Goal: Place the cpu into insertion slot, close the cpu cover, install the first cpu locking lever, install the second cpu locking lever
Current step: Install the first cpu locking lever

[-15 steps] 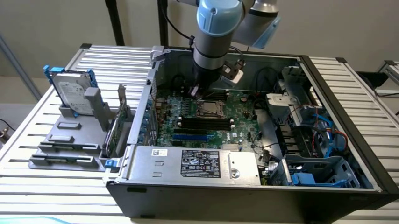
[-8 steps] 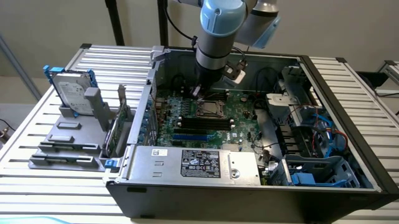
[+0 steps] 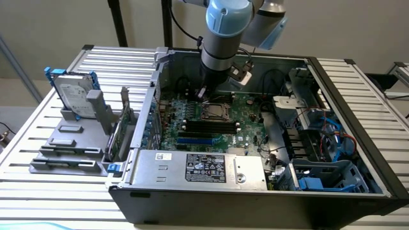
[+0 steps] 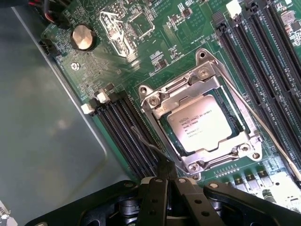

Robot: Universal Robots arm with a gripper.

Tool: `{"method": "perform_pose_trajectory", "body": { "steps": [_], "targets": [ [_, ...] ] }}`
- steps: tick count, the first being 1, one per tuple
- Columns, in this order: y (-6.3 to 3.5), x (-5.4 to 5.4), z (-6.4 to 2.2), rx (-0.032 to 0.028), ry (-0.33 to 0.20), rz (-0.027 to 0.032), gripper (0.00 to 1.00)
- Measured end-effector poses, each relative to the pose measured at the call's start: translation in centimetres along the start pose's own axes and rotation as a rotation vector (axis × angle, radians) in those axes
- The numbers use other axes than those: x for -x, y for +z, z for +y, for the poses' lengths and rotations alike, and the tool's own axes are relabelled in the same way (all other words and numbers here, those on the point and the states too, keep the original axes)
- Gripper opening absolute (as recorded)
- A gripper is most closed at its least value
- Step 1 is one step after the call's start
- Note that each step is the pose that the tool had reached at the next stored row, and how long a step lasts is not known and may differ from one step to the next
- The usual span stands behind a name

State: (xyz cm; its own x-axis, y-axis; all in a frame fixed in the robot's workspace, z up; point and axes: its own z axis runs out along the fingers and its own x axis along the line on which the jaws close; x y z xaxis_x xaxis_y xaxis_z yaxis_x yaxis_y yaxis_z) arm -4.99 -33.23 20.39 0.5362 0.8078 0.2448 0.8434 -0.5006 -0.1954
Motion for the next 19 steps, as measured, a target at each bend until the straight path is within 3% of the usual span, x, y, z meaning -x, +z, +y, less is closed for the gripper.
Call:
{"method": "perform_pose_trajectory", "body": {
  "steps": [19],
  "targets": [
    [0.45, -1.1, 1.99, -0.0001, 0.001, -0.0037, 0.11]
  ]
}}
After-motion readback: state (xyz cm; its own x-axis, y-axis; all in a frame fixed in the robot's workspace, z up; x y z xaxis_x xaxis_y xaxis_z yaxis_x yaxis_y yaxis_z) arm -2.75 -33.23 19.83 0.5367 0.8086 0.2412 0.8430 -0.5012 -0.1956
